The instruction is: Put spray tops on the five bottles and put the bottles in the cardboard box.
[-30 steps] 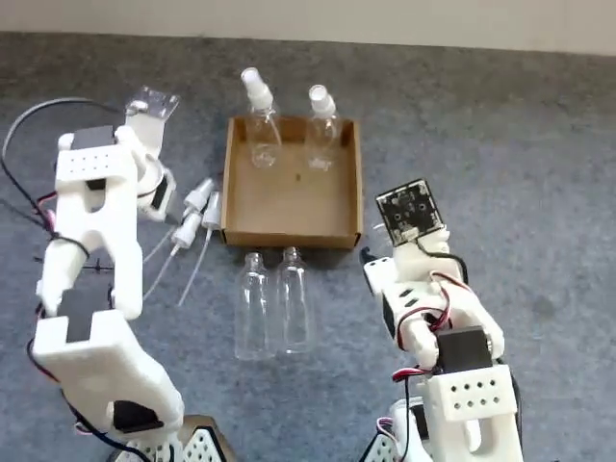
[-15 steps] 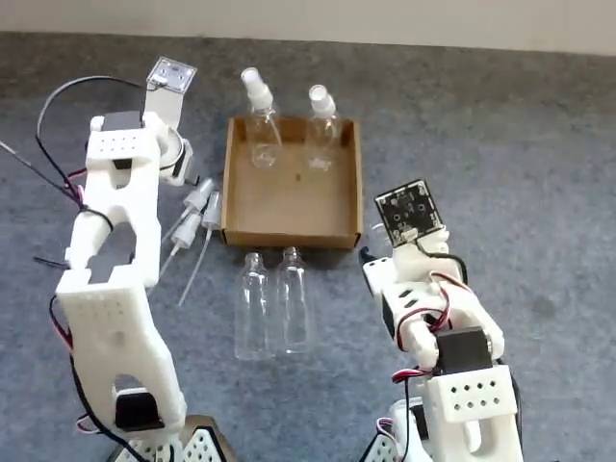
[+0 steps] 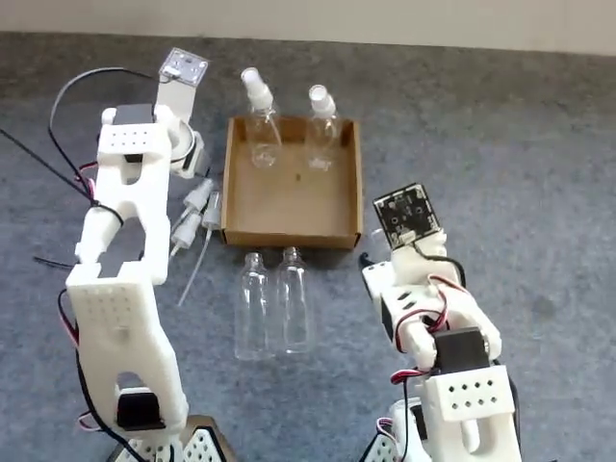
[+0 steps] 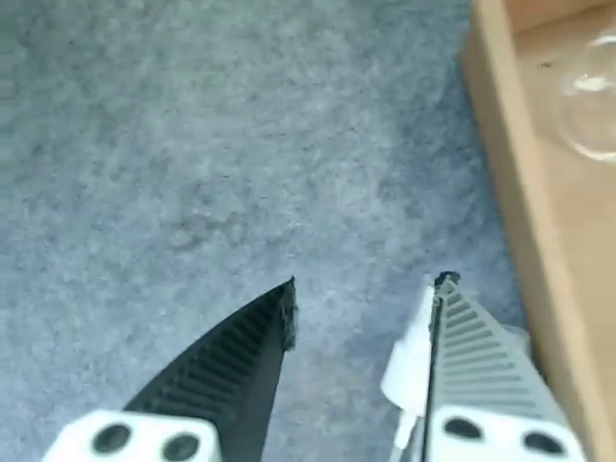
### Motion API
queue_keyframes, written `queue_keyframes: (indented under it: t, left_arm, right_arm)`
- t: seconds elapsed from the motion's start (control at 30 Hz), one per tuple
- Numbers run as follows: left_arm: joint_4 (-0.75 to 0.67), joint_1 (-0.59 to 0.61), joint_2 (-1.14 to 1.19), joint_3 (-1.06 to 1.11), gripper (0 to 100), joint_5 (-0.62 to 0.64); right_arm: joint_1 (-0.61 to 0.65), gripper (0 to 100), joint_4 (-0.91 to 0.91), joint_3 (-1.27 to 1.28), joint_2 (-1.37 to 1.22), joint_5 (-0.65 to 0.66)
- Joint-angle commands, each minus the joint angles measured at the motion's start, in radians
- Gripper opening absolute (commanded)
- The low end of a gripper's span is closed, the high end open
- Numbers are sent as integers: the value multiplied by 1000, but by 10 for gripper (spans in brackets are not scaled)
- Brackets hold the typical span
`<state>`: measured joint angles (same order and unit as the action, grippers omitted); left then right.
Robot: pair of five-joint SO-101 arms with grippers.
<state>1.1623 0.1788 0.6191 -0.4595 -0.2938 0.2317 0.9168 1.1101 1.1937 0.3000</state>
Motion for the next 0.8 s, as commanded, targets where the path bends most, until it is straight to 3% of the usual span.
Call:
queue_keyframes:
  t: [0.0,0.53,0.77]
  left_arm:
    - [26,-42,-16,-44,211,9]
    - [6,-21,151,-48,204,9]
    - [3,8,160,-65,34,17]
  right_arm:
    - [7,3,-7,13,15,-11]
    - [7,3,-7,13,15,-11]
    - [7,3,-7,16,15,-11]
